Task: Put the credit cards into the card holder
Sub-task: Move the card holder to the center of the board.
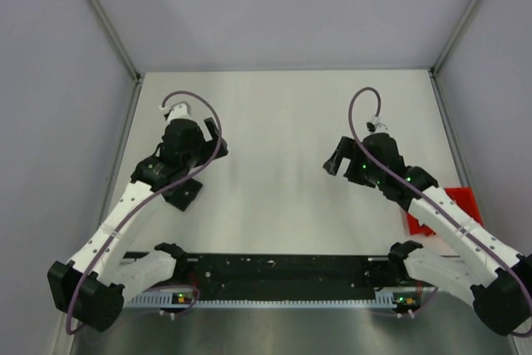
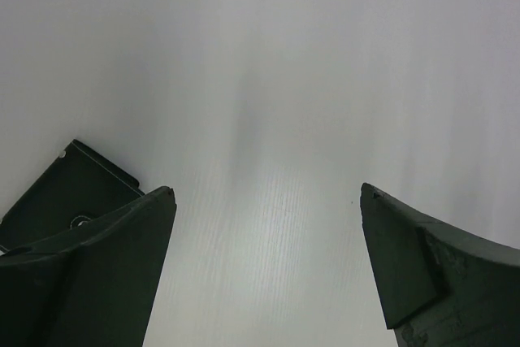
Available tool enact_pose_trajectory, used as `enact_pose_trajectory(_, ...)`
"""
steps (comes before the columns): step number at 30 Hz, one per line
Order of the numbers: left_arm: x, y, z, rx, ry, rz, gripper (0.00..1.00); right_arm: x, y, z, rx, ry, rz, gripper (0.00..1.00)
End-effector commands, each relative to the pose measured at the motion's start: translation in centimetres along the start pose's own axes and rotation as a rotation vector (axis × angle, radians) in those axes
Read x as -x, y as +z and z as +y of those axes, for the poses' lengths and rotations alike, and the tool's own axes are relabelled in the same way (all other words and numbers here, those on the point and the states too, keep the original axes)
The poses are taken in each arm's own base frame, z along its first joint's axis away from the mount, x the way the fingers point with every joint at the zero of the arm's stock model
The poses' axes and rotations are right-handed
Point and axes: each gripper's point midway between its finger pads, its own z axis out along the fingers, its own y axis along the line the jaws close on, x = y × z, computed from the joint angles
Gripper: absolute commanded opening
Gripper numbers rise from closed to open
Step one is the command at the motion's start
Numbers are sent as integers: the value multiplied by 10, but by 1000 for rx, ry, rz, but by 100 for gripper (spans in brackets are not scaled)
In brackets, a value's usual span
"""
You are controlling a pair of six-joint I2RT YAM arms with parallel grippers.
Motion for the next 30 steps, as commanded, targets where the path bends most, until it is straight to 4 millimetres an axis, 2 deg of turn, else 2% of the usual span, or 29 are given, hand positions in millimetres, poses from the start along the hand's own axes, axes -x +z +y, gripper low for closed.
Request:
enact_pose_trajectory(1, 1, 4, 21, 92, -52, -62, 98, 0, -10, -44, -158, 97, -116, 99)
enact_pose_trajectory(4, 0, -1, 31, 151, -73, -49, 99, 10, -29, -61, -232, 120, -191, 99)
enact_pose_trajectory(7, 7, -8, 33, 156, -54, -67, 98, 18, -48, -82, -355, 126, -240, 99)
enact_pose_trajectory(12, 8, -14, 35, 155, -18, -61, 99, 28, -68, -113, -524, 129, -218, 99)
enact_pose_trajectory(15, 8, -16, 54, 249, -30, -71, 98, 27, -76, -133, -594, 174, -207, 99)
enact_pose_trajectory(18, 11, -19, 79, 354, -77, -90, 99, 24, -71, -127, -539, 181, -165, 99)
enact_pose_trajectory(23, 20, -17, 146, 612, -185, -104, 98, 17, -56, -99, -377, 177, -89, 99)
enact_pose_trajectory(25, 11, -6, 157, 629, -227, -39, 98, 15, -50, -87, -311, 167, -59, 99)
enact_pose_trajectory(28, -21, 11, 161, 628, -313, 97, 98, 16, -42, -72, -242, 129, -17, 99)
enact_pose_trajectory(30, -37, 19, 167, 633, -340, 129, 98, 15, -39, -68, -222, 100, 17, 98)
